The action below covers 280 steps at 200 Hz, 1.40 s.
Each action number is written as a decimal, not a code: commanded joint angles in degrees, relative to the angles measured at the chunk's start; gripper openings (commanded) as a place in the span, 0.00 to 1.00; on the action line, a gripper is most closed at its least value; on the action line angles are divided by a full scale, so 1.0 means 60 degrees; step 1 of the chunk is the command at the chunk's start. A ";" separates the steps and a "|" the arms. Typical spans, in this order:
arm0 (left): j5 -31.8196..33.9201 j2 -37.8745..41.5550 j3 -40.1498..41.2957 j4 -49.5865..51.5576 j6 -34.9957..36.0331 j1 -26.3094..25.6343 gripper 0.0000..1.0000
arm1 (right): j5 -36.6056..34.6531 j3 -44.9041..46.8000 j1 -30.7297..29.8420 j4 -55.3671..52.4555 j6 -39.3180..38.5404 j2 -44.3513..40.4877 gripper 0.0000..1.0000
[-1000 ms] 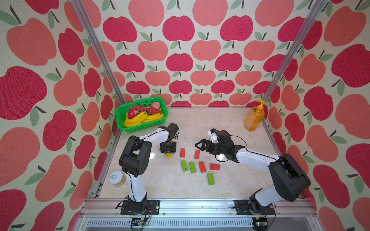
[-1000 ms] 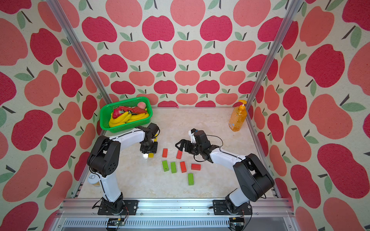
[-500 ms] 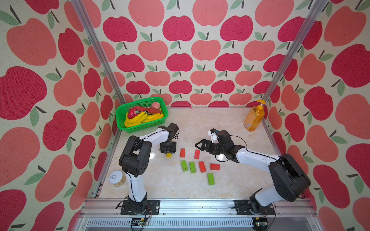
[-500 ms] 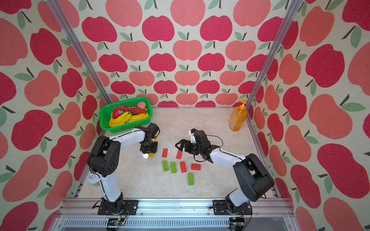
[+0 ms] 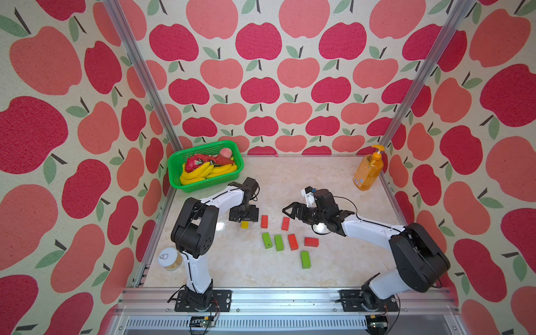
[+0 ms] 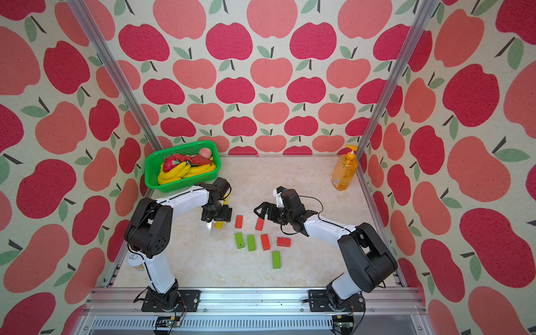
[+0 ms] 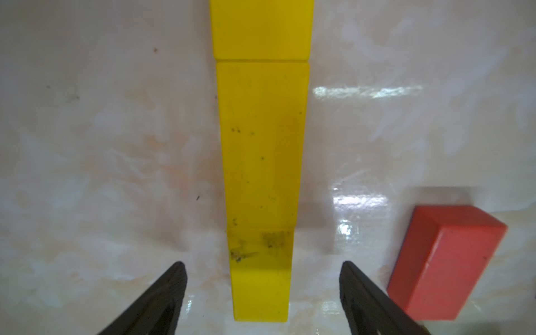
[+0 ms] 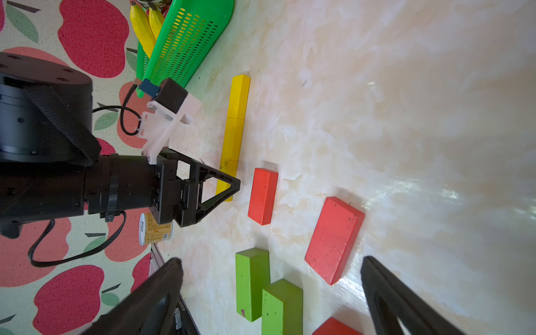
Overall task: Assemble the letter k with building blocks
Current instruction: Assemble the building block at the center of the board, then pick up the building block from the center of the board.
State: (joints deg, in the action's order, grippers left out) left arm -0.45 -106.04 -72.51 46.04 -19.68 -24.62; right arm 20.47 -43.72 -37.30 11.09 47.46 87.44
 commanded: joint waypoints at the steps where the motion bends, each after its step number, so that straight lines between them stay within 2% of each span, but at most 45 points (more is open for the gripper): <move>1: 0.0179 0.1177 -0.0571 0.0197 0.0328 -0.0067 0.87 | 0.0031 0.0048 -0.0047 0.0071 -0.0080 -0.0263 0.99; 12: 0.0322 0.1717 -0.0776 0.0265 0.0445 -0.0164 0.90 | -0.0016 0.0064 -0.0039 0.0042 -0.0101 -0.0289 0.99; 24: 0.0439 0.2240 -0.0941 0.0284 0.0537 -0.0288 0.99 | -0.0085 0.0080 -0.0047 -0.0030 -0.0174 -0.0349 0.99; 60: -0.0180 0.3107 -0.0944 0.0106 0.0465 -0.0539 0.98 | -0.0373 0.0141 -0.0083 -0.0520 -0.0585 -0.0776 0.99; 96: -0.0449 0.2513 -0.0826 0.0348 0.0169 -0.1200 1.00 | -0.0957 0.0370 -0.0117 -0.1282 -0.1058 -0.1349 0.99; 131: 0.0785 0.1159 -0.1325 0.1060 -0.0517 -0.2144 0.91 | -0.1155 0.0925 -0.0069 -0.1488 -0.1070 -0.2009 0.99; 172: 0.0685 -0.0223 -0.1844 0.1234 -0.1269 -0.2427 0.82 | -0.0835 0.1604 0.0345 -0.1700 -0.1214 -0.2794 0.99; 205: 0.0661 -0.0915 -0.2147 0.1189 -0.1392 -0.2588 0.77 | -0.0516 0.1851 0.0771 -0.1950 -0.1448 -0.3170 0.99; 280: 0.0733 -0.1849 -0.2737 0.1435 -0.1412 -0.2521 0.62 | -0.0162 0.1796 0.1119 -0.1577 -0.1339 -0.2883 0.99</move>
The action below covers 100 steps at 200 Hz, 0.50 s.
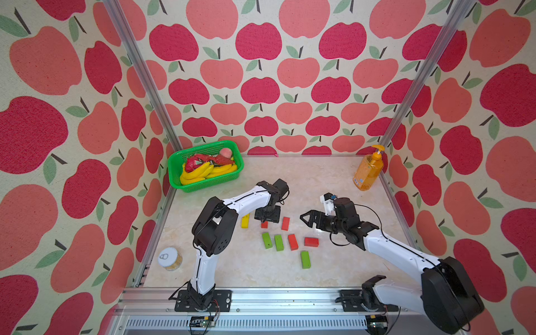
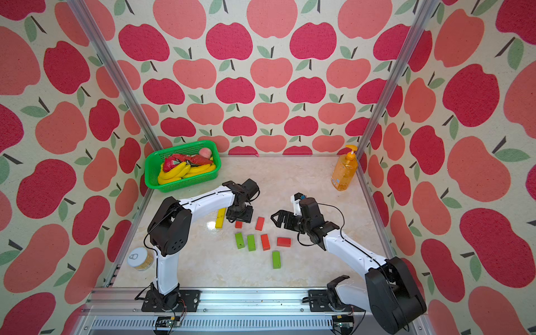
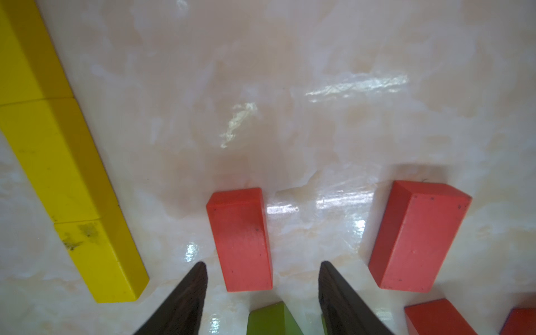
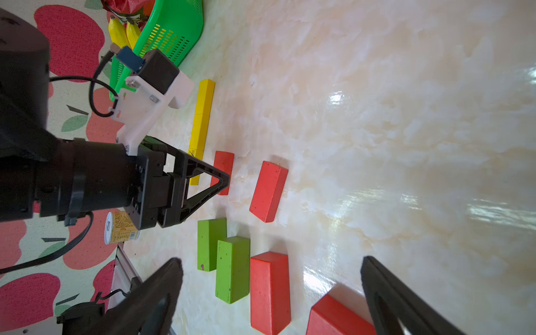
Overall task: Assemble the letter k with building blocks
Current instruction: Pick up the building block from the center of the board.
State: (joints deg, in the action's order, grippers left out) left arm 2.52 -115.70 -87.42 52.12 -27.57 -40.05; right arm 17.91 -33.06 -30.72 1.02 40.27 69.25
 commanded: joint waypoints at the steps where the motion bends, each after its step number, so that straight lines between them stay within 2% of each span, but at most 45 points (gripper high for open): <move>1: 0.0238 -0.0248 -0.0254 0.0424 -0.0102 0.0052 0.62 | 0.0273 0.0010 0.0022 0.0098 -0.0138 0.0155 0.99; 75: -0.0157 -0.0301 0.0147 -0.0041 -0.0223 0.0373 0.61 | 0.0374 -0.0181 0.0040 0.0183 -0.0135 0.0482 0.99; 100: -0.0413 -0.0295 0.0269 -0.0226 -0.0217 0.0451 0.57 | 0.0368 -0.0133 0.0034 0.0207 -0.0098 0.0460 0.99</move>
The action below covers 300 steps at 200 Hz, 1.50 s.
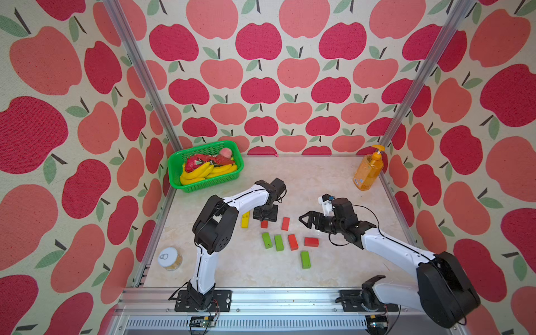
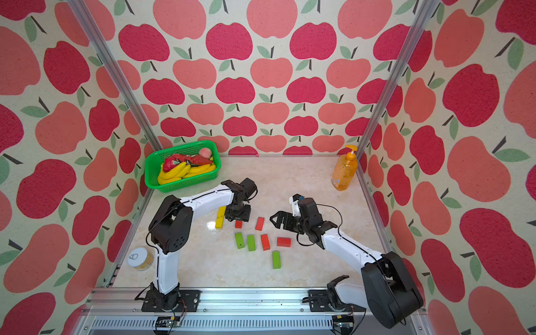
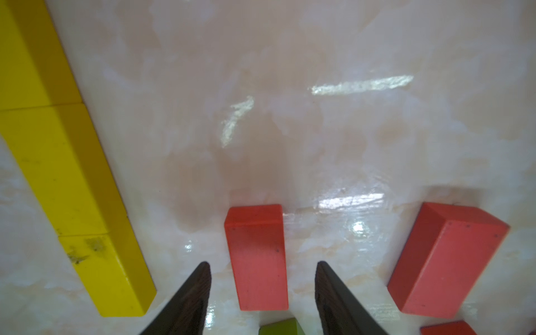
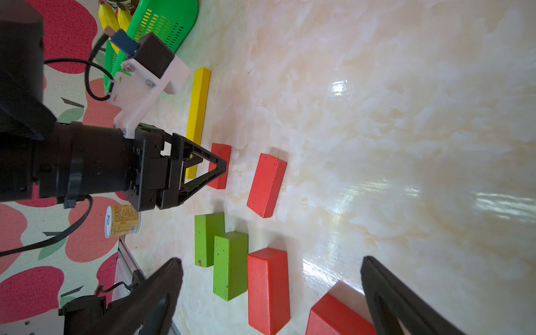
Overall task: Assemble the letter k with building blocks
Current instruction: Pick up the building block from the center of the board.
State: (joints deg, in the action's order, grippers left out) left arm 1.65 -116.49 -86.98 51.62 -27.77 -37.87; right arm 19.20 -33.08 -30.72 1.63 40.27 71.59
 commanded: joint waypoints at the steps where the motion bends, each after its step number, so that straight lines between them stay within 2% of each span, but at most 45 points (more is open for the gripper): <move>1: -0.0271 -0.0160 0.0198 -0.0146 -0.0180 0.0086 0.57 | 0.0146 -0.0121 0.0035 0.0107 -0.0102 0.0068 0.99; 38: -0.0333 -0.0242 0.0169 -0.0151 -0.0148 0.0127 0.49 | 0.0163 -0.0060 0.0043 0.0182 -0.0033 0.0072 0.99; 110: -0.0391 -0.0383 0.0254 -0.0150 -0.0184 0.0129 0.47 | 0.0169 -0.0001 0.0038 0.0197 0.0012 0.0065 0.99; 125: -0.0385 -0.0430 0.0242 -0.0150 -0.0176 0.0130 0.41 | 0.0159 -0.0009 0.0037 0.0198 0.0012 0.0065 0.99; 162: -0.0367 -0.0468 0.0210 -0.0150 0.0011 0.0130 0.15 | 0.0169 0.0004 0.0033 0.0197 0.0039 0.0036 0.99; 182: -0.0261 -0.0475 0.0038 -0.0067 0.0493 0.0153 0.11 | 0.0143 0.0020 0.0026 0.0197 0.0041 0.0006 0.99; 211: -0.0138 -0.0424 -0.0406 -0.0078 0.1777 0.0200 0.08 | 0.0110 0.0021 0.0041 0.0241 0.0041 0.0077 0.99; 275: -0.0006 -0.0208 -0.0884 -0.1038 0.4471 0.0569 0.10 | 0.0037 -0.0214 0.0043 0.0146 0.0083 0.0138 0.99; 300: 0.0113 -0.0362 -0.1091 -0.1236 0.4926 0.0836 0.11 | 0.0069 -0.0299 0.0037 0.0161 0.0143 0.0197 0.99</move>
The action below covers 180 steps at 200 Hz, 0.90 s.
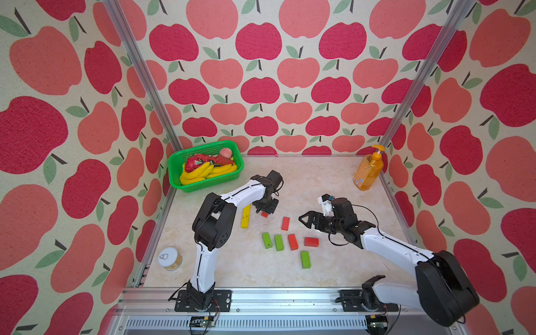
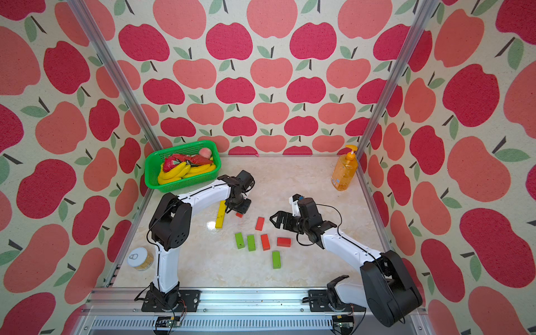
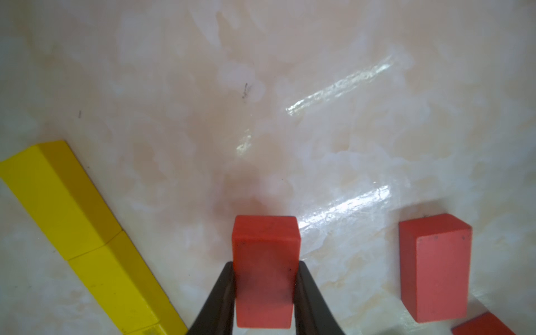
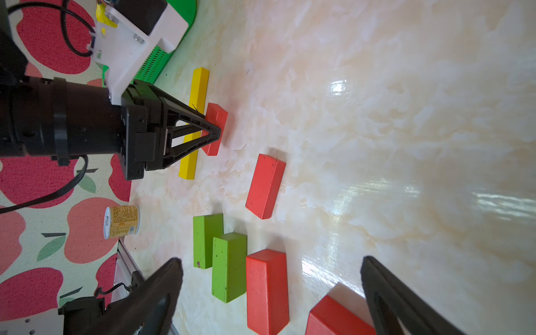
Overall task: Assemble the letter k with building blocks
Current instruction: Pick up the building block from the center of the board, then assemble the building block at the center of the board.
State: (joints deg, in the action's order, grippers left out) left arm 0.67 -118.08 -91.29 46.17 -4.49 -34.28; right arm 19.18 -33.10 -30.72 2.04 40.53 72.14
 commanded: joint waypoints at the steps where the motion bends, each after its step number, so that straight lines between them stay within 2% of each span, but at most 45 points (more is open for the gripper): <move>1: 0.0273 -0.0103 -0.0387 -0.0328 0.1059 0.0252 0.11 | 0.0079 -0.0297 0.0037 0.0088 0.0100 0.0106 0.99; 36: -0.0108 -0.0198 -0.0391 -0.0936 0.1833 0.0579 0.12 | 0.0114 -0.0386 0.0024 0.0028 0.0158 0.0050 0.99; 64: 0.0100 -0.0313 -0.0284 -0.1357 0.2662 0.0620 0.12 | 0.0111 -0.0463 0.0022 0.0026 0.0156 0.0145 0.99; 113: -0.0111 -0.0475 -0.0097 -0.1751 0.3449 0.0706 0.12 | 0.0187 -0.0635 0.0023 0.0128 0.0252 0.0353 0.99; 180: 0.0233 -0.0607 0.0446 -0.2014 0.4181 0.0795 0.13 | 0.0165 -0.0518 0.0026 0.0100 0.0278 0.0369 0.99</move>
State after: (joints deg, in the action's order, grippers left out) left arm 0.82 -120.36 -89.67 35.20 17.56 -30.02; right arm 19.22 -35.29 -30.72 2.04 41.65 73.91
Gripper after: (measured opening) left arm 0.316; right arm 0.993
